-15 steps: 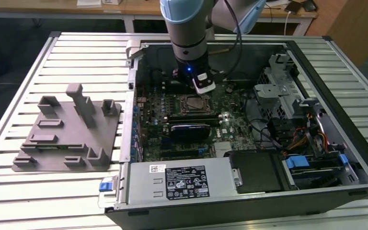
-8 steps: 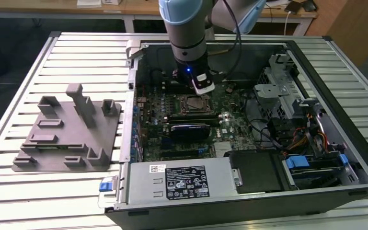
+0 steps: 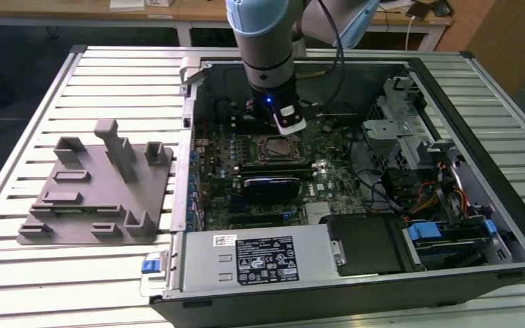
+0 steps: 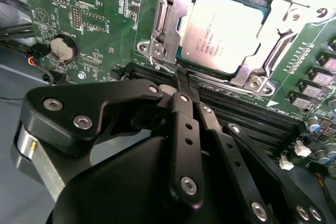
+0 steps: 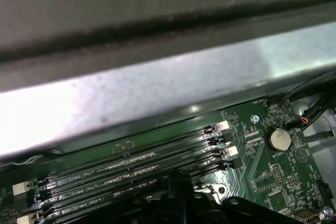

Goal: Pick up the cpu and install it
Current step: 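Install the first cpu locking lever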

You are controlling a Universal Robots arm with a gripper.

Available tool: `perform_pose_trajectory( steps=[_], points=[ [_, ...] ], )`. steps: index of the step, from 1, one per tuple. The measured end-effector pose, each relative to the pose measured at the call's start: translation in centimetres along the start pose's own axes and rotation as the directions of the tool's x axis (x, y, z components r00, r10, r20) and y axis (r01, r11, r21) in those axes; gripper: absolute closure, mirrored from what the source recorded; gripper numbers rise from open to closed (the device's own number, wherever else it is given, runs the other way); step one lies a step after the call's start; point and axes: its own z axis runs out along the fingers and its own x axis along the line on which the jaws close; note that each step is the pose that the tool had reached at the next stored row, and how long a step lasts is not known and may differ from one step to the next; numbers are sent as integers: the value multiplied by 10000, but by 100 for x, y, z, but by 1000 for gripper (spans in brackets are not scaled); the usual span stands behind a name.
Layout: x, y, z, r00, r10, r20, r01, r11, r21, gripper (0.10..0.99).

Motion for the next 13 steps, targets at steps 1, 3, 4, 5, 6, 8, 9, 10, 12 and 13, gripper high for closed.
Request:
perform_pose_trajectory(
  steps=[1, 3, 4, 5, 6, 8, 9, 10, 12, 13],
  points=[
    [0, 1, 1, 10000, 2, 0, -2, 10000, -8, 980],
    [0, 1, 0, 10000, 2, 0, -2, 10000, -9, 980],
    [-1, 0, -6, 10000, 1, -2, -1, 10000, -5, 980],
    [-1, 2, -12, 10000, 2, -3, -2, 10000, -6, 980],
    [-3, 4, -18, 10000, 2, -2, -2, 10000, -9, 980],
    [-5, 7, -29, 10000, 2, -1, -2, 10000, -8, 980],
    [-6, 6, -28, 10000, 1, 0, -1, 10000, -10, 980],
    [-6, 4, -29, 10000, 1, -1, -1, 10000, -11, 980],
    [-8, -1, -30, 10000, 1, -1, -1, 10000, -8, 980],
    [-8, -5, -29, 10000, 1, 0, -1, 10000, -9, 980]
  ],
)
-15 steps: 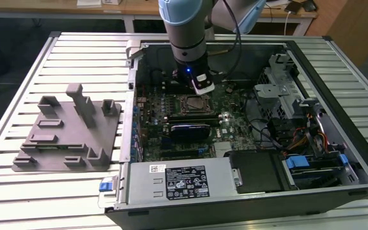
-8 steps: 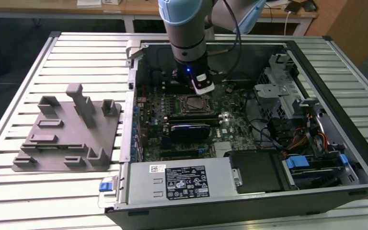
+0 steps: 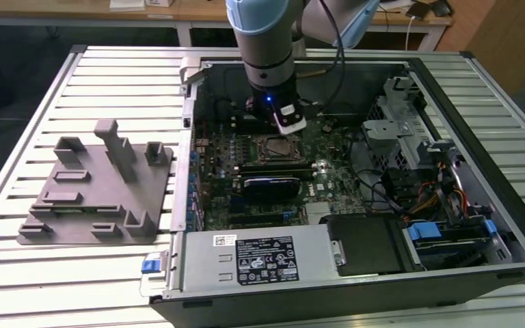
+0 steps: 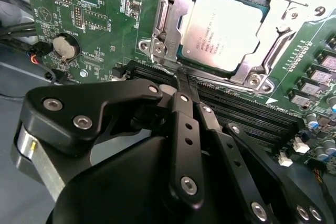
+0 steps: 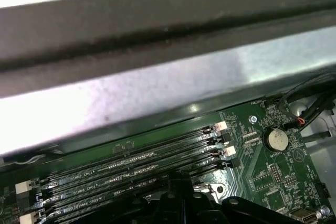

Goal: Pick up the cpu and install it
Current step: 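Install the first cpu locking lever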

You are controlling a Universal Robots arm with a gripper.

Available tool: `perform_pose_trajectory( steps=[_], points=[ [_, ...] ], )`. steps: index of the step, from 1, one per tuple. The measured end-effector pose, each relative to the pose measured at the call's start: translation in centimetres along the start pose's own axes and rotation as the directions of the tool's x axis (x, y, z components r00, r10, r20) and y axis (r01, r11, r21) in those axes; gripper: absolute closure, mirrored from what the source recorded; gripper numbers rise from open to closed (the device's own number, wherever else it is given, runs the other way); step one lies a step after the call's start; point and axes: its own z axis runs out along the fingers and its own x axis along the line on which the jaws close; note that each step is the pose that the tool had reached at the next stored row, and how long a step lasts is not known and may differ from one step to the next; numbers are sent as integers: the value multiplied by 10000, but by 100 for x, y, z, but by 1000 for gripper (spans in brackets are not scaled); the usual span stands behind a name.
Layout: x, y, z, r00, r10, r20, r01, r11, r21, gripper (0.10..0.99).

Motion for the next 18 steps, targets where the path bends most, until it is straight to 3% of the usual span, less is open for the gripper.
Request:
perform_pose_trajectory(
  steps=[9, 12, 14, 18],
  points=[
    [-6, -43, 21, 10000, 2, 3, -2, 10000, -10, 980],
    [-8, -53, 21, 10000, 32, -30, -32, 9999, -139, 980],
    [-8, -53, 21, 10000, 33, -31, -33, 9999, -143, 980],
    [-19, -36, -42, 10000, 33, -30, -33, 9999, -145, 980]
  ],
)
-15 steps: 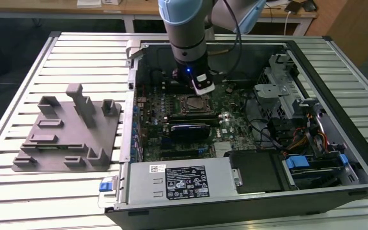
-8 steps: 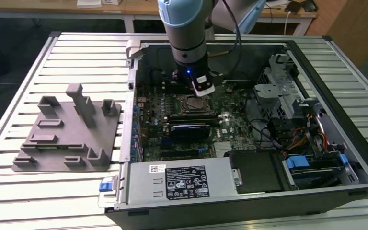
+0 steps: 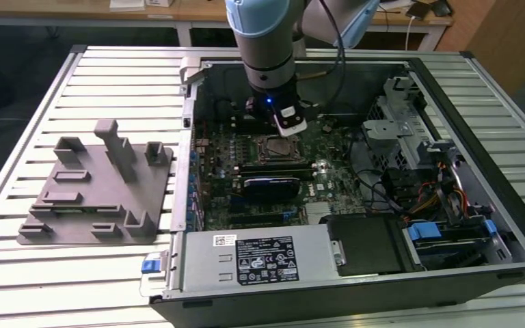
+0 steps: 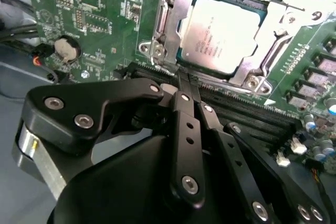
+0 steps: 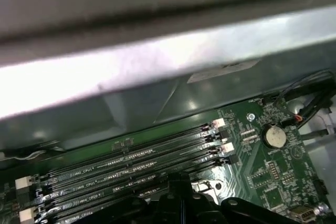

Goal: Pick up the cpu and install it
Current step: 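Install the first cpu locking lever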

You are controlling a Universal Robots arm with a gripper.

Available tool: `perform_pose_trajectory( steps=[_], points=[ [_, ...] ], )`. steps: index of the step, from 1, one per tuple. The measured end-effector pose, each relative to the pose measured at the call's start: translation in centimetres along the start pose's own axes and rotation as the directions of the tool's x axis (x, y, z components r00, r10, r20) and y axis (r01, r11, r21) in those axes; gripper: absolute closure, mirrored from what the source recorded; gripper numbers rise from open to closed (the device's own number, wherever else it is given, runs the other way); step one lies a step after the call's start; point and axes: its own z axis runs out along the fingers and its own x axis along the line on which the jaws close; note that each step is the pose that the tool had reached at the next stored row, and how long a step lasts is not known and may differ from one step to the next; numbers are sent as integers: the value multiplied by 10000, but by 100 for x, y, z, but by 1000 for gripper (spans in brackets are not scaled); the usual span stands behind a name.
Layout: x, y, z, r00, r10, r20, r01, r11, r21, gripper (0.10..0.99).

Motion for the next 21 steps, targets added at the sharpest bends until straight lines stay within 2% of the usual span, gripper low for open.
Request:
perform_pose_trajectory(
  steps=[6, 14, 16, 21],
  points=[
    [-20, 35, -125, 10000, -1, -1, 1, 10000, 3, 980],
    [-22, 38, -132, 10000, -13, 12, 13, 10000, 58, 980],
    [-21, 39, -130, 10000, -33, -33, 34, 9997, 254, 980],
    [-22, 42, -125, 9999, -114, -129, 126, 9954, 949, 980]
  ],
)
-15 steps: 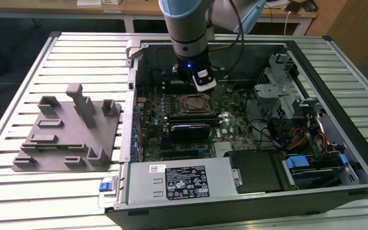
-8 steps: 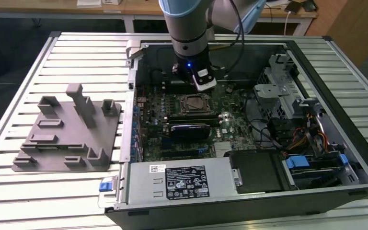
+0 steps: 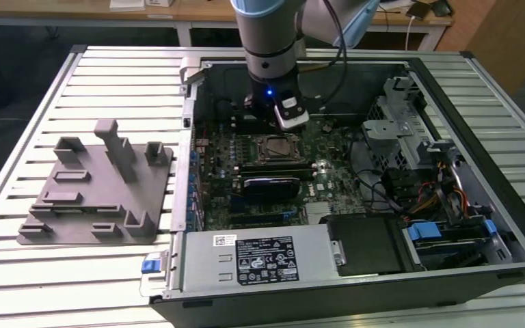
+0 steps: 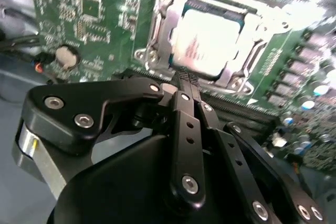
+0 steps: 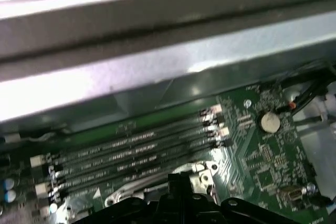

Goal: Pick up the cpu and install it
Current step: 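Install the first cpu locking lever, then install the second cpu locking lever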

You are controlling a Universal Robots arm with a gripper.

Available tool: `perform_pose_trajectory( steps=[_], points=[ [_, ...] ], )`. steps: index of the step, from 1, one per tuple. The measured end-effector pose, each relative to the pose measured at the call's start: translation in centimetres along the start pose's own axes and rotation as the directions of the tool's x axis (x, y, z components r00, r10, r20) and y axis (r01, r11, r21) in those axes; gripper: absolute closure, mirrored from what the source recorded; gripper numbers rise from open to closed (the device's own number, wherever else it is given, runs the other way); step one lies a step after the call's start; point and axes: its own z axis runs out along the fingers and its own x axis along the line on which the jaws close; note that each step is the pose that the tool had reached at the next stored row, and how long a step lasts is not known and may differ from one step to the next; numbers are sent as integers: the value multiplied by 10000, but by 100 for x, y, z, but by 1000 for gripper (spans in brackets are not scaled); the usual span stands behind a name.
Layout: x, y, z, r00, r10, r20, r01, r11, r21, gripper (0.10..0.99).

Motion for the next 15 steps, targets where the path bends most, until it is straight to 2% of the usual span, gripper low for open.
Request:
perform_pose_trajectory(
  steps=[3, 6, 9, 14, 15],
  points=[
    [-4, 1, 1, 10000, -51, -31, 52, 9993, 374, 980],
    [-10, -1, 2, 9999, -76, -68, 80, 9978, 652, 980],
    [-17, -20, -1, 9999, -65, -91, 72, 9972, 747, 980],
    [-32, -72, -4, 9999, -22, -119, 31, 9968, 797, 980],
    [-35, -77, -3, 9999, -8, -161, 21, 9967, 810, 980]
  ],
)
